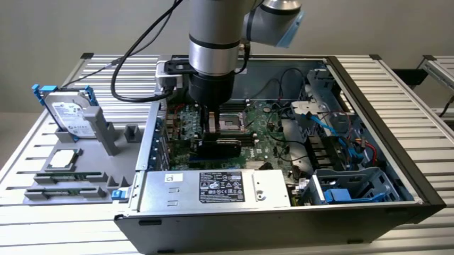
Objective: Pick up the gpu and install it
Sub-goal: 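Press down on the gpu until it lock into place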
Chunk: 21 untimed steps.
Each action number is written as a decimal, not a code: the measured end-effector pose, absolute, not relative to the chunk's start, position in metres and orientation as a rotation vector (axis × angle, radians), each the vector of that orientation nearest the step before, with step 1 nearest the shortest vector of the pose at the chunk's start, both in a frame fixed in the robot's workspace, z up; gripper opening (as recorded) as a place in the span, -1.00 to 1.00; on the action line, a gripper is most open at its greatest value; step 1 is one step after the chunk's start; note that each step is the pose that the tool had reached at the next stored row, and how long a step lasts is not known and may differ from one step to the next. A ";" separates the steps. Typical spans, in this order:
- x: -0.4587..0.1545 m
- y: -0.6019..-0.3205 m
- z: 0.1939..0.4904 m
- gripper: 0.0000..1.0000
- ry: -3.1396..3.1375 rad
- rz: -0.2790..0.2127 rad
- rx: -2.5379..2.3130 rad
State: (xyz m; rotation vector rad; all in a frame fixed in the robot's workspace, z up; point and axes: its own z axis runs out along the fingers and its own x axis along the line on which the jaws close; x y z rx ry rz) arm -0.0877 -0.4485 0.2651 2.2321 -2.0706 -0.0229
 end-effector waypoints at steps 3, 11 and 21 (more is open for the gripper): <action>-0.088 -0.449 0.265 -0.48 -2.071 -0.023 2.232; -0.088 -0.449 0.262 -0.48 -2.070 -0.023 2.233; -0.088 -0.448 0.262 -0.48 -2.069 -0.023 2.234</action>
